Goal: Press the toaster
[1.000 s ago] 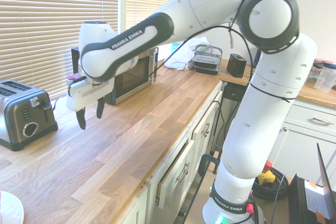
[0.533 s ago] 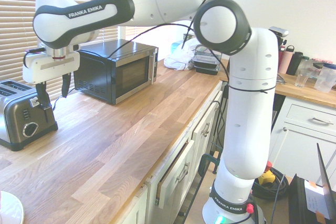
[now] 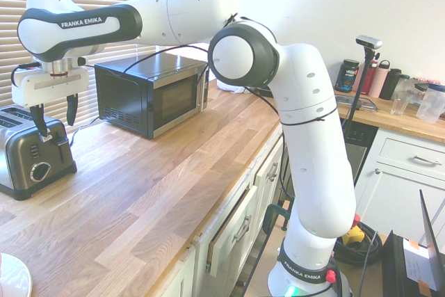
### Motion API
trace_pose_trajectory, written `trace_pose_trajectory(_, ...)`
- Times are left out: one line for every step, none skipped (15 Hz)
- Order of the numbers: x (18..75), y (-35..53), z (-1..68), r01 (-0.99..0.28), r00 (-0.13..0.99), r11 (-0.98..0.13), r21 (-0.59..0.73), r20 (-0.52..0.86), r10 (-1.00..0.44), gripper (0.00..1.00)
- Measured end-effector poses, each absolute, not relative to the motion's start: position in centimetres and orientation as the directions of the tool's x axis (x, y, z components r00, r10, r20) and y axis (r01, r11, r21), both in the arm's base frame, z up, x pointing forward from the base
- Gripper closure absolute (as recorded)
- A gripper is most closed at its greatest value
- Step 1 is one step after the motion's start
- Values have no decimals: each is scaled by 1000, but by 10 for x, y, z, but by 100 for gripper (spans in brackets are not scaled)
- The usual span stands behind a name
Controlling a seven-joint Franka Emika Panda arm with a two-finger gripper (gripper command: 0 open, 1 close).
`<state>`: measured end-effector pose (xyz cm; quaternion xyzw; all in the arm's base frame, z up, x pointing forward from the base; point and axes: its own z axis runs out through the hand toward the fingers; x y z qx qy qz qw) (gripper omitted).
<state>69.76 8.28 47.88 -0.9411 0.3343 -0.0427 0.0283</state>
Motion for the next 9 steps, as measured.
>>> trace_pose_trajectory(699, 86, 479, -624, 776, -778, -75, 57, -628, 0)
trace_pose_trajectory(700, 89, 481, -621, 778, -780, -74, 57, -625, 0)
trace_pose_trajectory(701, 90, 482, -620, 779, -781, -73, 57, -624, 100)
trace_pose_trajectory(701, 90, 484, -620, 779, -781, -73, 59, -624, 100)
trace_pose_trajectory(701, 90, 485, -619, 780, -782, -74, 60, -623, 100)
trace_pose_trajectory(701, 90, 485, -619, 780, -782, -74, 60, -623, 100)
trace_pose_trajectory(701, 91, 485, -618, 780, -782, -74, 61, -622, 100)
trace_pose_trajectory(701, 92, 485, -617, 781, -783, -74, 61, -621, 100)
trace_pose_trajectory(701, 92, 485, -616, 782, -784, -73, 62, -620, 100)
